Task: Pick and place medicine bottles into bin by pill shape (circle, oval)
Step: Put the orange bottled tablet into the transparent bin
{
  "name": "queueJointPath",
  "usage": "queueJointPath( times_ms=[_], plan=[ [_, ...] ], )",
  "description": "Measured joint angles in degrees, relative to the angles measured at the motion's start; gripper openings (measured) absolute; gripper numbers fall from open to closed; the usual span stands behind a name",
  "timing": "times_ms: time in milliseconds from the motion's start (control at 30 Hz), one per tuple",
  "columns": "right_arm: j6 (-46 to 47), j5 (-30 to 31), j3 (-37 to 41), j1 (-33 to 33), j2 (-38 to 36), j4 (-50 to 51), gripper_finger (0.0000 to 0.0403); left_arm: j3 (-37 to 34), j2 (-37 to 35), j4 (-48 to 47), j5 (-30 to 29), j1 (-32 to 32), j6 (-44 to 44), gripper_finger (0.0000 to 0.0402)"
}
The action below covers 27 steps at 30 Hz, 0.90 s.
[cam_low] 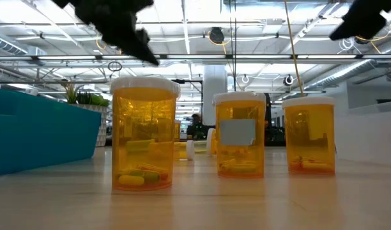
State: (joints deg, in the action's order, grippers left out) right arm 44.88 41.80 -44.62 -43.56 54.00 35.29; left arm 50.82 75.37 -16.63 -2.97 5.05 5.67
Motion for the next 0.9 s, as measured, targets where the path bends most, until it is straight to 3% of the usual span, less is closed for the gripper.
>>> queueJointPath(
  times_ms=[167,433,900],
  plan=[
    [-8.10,-3.11,-2.47,5.64,-0.20,-1.55,0.0212,-0.16,3.49,1.27,0.27,0.35,-3.14,0.0175],
    [-14.14,-8.67,-2.69,12.54,-0.02,-4.09,0.0212,1.49,10.68,3.15,1.30,5.19,-4.69,0.0182],
    [-16.03,-10.62,-2.69,13.32,0.04,-3.81,0.0212,7.07,21.59,1.13,-1.12,8.18,-5.95,0.0182]
  ],
)
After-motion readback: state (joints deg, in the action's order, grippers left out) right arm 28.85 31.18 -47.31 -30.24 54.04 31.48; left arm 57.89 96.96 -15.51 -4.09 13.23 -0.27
